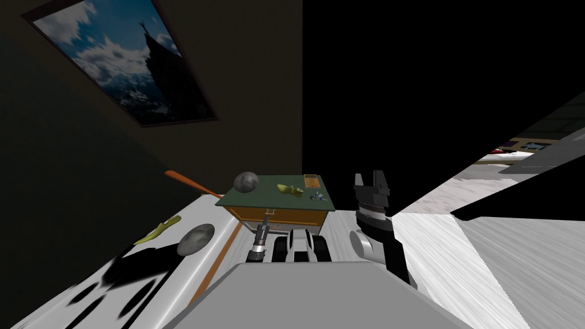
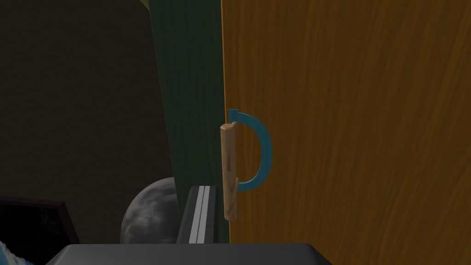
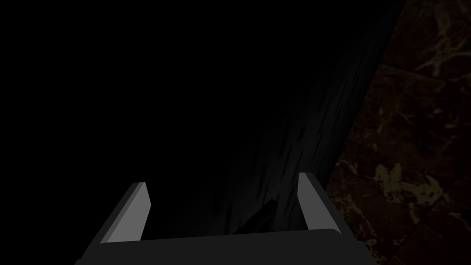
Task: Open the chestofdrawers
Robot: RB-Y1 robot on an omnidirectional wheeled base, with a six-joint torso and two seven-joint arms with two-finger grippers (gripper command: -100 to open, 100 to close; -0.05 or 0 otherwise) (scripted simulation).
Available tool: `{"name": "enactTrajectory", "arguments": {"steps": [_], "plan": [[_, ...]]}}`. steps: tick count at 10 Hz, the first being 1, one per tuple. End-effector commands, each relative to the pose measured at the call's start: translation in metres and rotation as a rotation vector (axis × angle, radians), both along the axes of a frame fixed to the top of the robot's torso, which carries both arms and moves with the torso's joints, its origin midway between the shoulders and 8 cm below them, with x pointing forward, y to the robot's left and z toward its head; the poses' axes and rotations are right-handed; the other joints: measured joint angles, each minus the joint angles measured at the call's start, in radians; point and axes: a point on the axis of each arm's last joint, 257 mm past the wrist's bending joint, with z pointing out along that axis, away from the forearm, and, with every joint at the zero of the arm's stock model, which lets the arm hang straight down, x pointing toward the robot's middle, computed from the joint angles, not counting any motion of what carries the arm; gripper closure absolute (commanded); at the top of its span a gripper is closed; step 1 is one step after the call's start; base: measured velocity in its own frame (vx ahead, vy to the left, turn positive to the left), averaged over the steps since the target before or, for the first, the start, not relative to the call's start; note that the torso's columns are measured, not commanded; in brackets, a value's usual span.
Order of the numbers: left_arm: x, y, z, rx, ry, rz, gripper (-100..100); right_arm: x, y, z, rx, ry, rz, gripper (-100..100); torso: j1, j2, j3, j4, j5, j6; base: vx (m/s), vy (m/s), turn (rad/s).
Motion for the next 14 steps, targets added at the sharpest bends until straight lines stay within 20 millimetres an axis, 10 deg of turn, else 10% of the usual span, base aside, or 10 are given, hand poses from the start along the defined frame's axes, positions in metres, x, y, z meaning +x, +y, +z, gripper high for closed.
{"name": "enactTrajectory", "arguments": {"steps": [1,2,5,6,10,11,13,14], "plan": [[0.004,0.003,0.003,0.0,0.0,0.001,-100,0.0,0.0,0.0,0.0,0.0,0.0,0,0.0,0.0,0.0,0.0,0.0,0.0,0.0,0.0,0.0],[0.0,0.0,-0.001,-0.001,0.002,0.0,100,0.0,0.0,0.0,0.0,0.0,0.0,0,0.0,0.0,0.0,0.0,0.0,0.0,0.0,0.0,0.0],[-0.005,-0.002,-0.004,-0.001,0.004,0.0,100,0.0,0.0,0.0,0.0,0.0,0.0,0,0.0,0.0,0.0,0.0,0.0,0.0,0.0,0.0,0.0],[-0.006,-0.002,-0.003,-0.001,0.002,-0.001,-100,0.0,0.0,0.0,0.0,0.0,0.0,0,0.0,0.0,0.0,0.0,0.0,0.0,0.0,0.0,0.0],[0.005,0.004,0.004,0.0,0.001,0.001,-100,0.0,0.0,0.0,0.0,0.0,0.0,0,0.0,0.0,0.0,0.0,0.0,0.0,0.0,0.0,0.0],[-0.002,0.0,-0.001,-0.001,0.003,0.0,100,0.0,0.0,0.0,0.0,0.0,0.0,0,0.0,0.0,0.0,0.0,0.0,0.0,0.0,0.0,0.0],[-0.004,0.0,-0.002,-0.001,0.005,0.0,100,0.0,0.0,0.0,0.0,0.0,0.0,0,0.0,0.0,0.0,0.0,0.0,0.0,0.0,0.0,0.0],[-0.005,-0.006,-0.009,0.01,0.015,-0.006,-100,0.0,0.0,0.0,0.0,0.0,0.0,0,0.0,0.0,0.0,0.0,0.0,0.0,0.005,-0.039,-0.017]]}}
